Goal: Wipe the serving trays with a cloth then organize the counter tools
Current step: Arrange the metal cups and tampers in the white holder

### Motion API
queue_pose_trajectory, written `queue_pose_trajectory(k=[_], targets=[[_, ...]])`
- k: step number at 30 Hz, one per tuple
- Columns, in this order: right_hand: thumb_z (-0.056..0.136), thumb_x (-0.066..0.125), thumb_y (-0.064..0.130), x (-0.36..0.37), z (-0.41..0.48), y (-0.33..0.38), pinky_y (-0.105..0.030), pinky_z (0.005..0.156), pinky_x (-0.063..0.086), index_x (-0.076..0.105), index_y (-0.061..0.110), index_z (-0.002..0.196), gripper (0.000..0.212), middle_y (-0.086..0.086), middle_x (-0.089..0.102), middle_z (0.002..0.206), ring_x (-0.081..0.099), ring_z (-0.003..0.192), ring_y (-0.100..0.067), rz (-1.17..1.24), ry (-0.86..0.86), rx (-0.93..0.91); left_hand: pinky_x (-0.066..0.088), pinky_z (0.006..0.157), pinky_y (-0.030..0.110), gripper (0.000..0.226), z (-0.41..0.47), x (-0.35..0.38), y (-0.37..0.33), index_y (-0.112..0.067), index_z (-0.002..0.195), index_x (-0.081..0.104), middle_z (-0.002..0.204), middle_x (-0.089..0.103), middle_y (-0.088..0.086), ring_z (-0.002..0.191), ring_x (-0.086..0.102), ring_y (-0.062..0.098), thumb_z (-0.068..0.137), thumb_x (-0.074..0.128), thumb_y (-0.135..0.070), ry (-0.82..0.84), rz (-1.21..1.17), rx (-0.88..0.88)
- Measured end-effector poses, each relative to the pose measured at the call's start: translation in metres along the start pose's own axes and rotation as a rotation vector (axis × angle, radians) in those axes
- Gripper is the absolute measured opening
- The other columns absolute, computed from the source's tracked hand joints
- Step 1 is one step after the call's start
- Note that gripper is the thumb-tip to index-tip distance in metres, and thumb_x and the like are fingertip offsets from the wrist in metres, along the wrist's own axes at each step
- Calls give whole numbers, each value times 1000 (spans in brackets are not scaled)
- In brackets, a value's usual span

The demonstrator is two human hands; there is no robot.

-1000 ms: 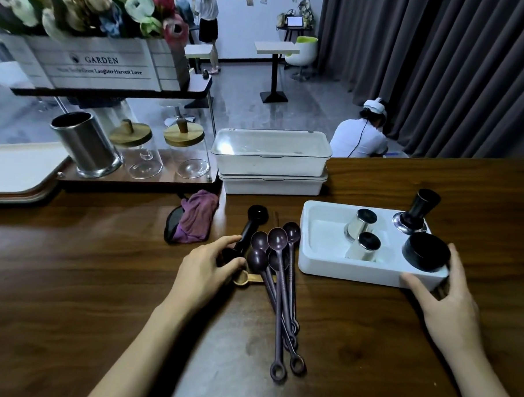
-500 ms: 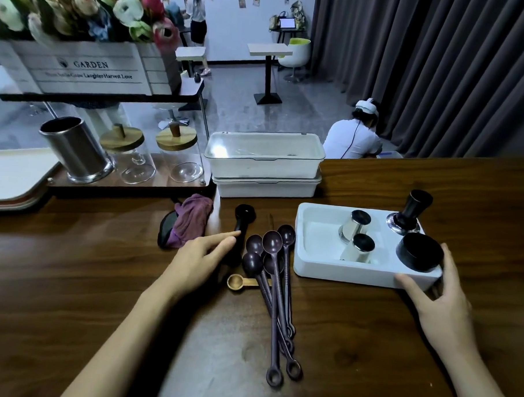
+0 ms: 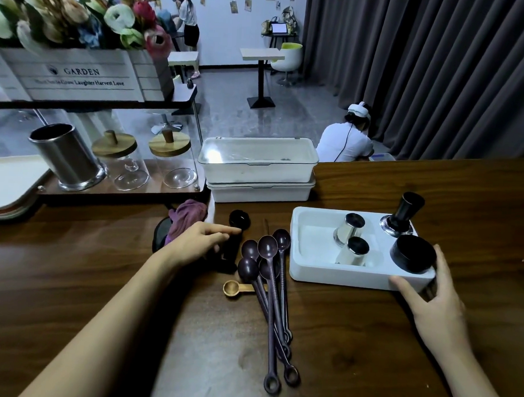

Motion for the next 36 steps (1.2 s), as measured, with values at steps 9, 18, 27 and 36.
queue_pose_trajectory(k=[9,18,27,36], targets=[[85,75,40,1,2,-1,-49,112,36,15,58,148,88,2,40,158,40,142,-29,-5,-6,-12,47,73,18,30,-14,1,0,-21,123,75,99,33,-16,84,53,-3,103,54,-15,-158,-572,-18],[85,75,41,-1,4,-6,-48,111,37,17,51,153,90,3,42,157,40,142,-28,2,-7,-16,60,70,24,36,-13,69,-88,-9,135,62,103,75,9,89,74,20,102,47,-7,3,-995,18],[84,76,46,0,7,-15,-48,111,38,15,50,155,94,5,41,157,39,142,-26,10,-3,-1,61,72,28,39,-11,149,-154,-8,132,66,127,62,8,93,75,25,96,64,-20,33,-1424,-153],[82,78,46,0,9,-16,-44,108,41,17,46,157,96,4,46,154,44,138,-24,11,-10,-10,58,86,32,34,-5,179,-153,-7,129,67,127,63,6,112,68,27,97,64,-19,-6,-1432,-248]])
Point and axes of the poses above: each hand's wrist, its own z-axis towards the middle knuckle, its own x-axis out of the palm, y = z × x, the point moved 8 cm from there along z, towards the middle knuckle
